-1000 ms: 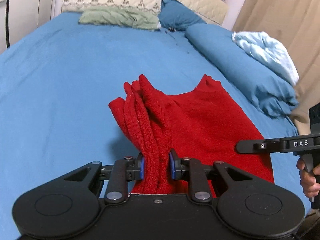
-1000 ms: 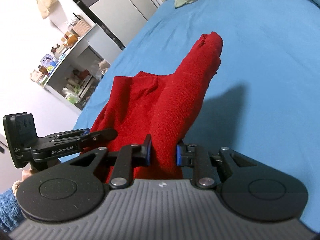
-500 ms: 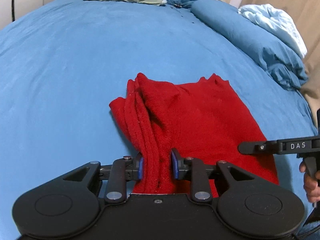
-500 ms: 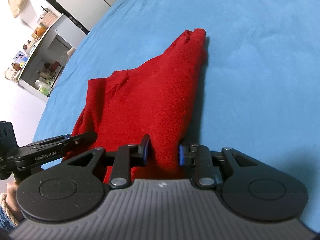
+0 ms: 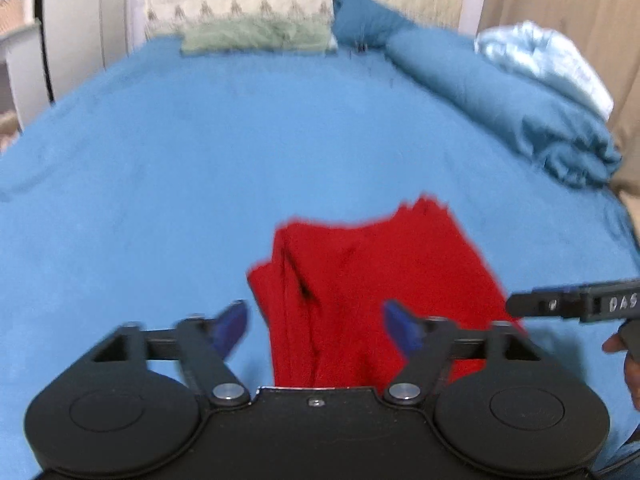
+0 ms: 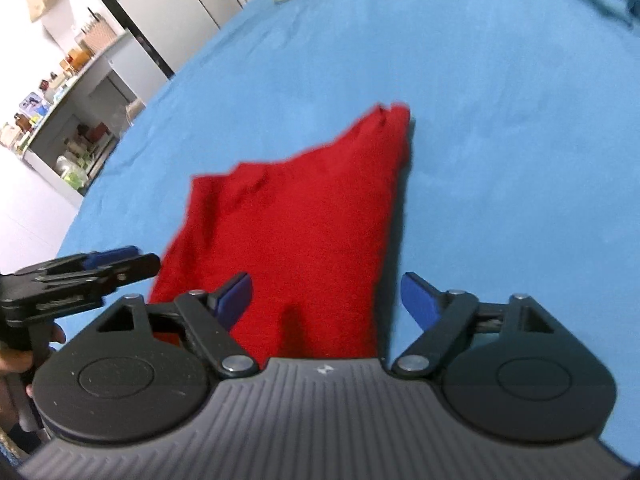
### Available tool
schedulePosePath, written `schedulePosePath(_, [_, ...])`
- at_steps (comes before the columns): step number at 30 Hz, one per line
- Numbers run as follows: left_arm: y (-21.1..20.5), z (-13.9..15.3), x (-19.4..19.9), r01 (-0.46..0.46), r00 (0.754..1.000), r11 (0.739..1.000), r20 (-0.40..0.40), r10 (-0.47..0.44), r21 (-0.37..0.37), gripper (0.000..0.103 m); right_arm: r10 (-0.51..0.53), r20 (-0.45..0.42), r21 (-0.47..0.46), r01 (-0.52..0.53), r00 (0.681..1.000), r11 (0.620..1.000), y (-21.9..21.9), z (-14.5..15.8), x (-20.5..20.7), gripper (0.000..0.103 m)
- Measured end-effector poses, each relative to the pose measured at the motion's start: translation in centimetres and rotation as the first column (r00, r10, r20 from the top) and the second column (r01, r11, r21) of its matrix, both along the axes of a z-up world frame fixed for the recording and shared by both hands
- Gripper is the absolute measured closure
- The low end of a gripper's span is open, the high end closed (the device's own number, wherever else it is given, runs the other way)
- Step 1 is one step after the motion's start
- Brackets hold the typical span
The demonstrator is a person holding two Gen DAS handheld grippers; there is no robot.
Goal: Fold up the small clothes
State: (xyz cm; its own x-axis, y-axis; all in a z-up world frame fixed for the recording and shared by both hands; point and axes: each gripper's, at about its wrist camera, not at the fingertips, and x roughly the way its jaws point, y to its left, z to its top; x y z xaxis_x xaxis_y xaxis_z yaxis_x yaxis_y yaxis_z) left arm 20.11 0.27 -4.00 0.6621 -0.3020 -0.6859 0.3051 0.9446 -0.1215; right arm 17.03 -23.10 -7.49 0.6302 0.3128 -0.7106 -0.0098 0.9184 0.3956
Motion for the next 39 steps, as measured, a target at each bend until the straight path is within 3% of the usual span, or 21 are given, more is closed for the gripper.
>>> schedulePosePath(1, [0.2,1.3,-0.7,-0.012,1.0,1.0,0.021,0.012,-0.007,0.01,-0.003,0.012,-0.013,0.003,1.0,1.0,0.1,1.0,-0.6,0.005])
schedulePosePath(9, [1.1,10.7,-7.6,-0.077,0.991,0.994,0.105,0.085,-0.072,0.005,-0.02,0.083,-0.121,0.03,0.996,0.992,1.6,9.8,-6.8,0.0])
schedulePosePath(12, [0.9,12.6,-9.9,-0.086,0.989,0.994,0.116,0.094,-0.073,0.004,-0.03,0.092,-0.148,0.044,0.995,0.988,2.1,12.5,-9.7,0.0])
schedulePosePath(16, [0.0,14.4,-13.7,-0.094,0.981,0.995,0.167,0.096,-0.019,0.0,-0.048,0.114,-0.21,0.071,0.992,0.975,3.1,15.1,-13.7,0.0])
schedulePosePath(24, [0.0,13.1,-19.1,-0.135,0.98,0.988,0.155,0.122,0.076,0.0,-0.099,0.129,-0.29,0.133,0.987,0.948,4.9,16.4,-20.1,0.0])
schedulePosePath(29, [0.2,11.0,-20.9,-0.144,0.986,0.985,0.096,0.135,0.097,0.0,-0.132,0.118,-0.348,0.166,0.984,0.923,6.2,15.0,-22.3,0.0])
schedulePosePath(39, [0.5,7.9,-23.9,-0.145,0.989,0.978,0.047,0.139,0.147,0.0,-0.175,0.075,-0.36,0.19,0.982,0.913,7.3,12.3,-24.4,0.0])
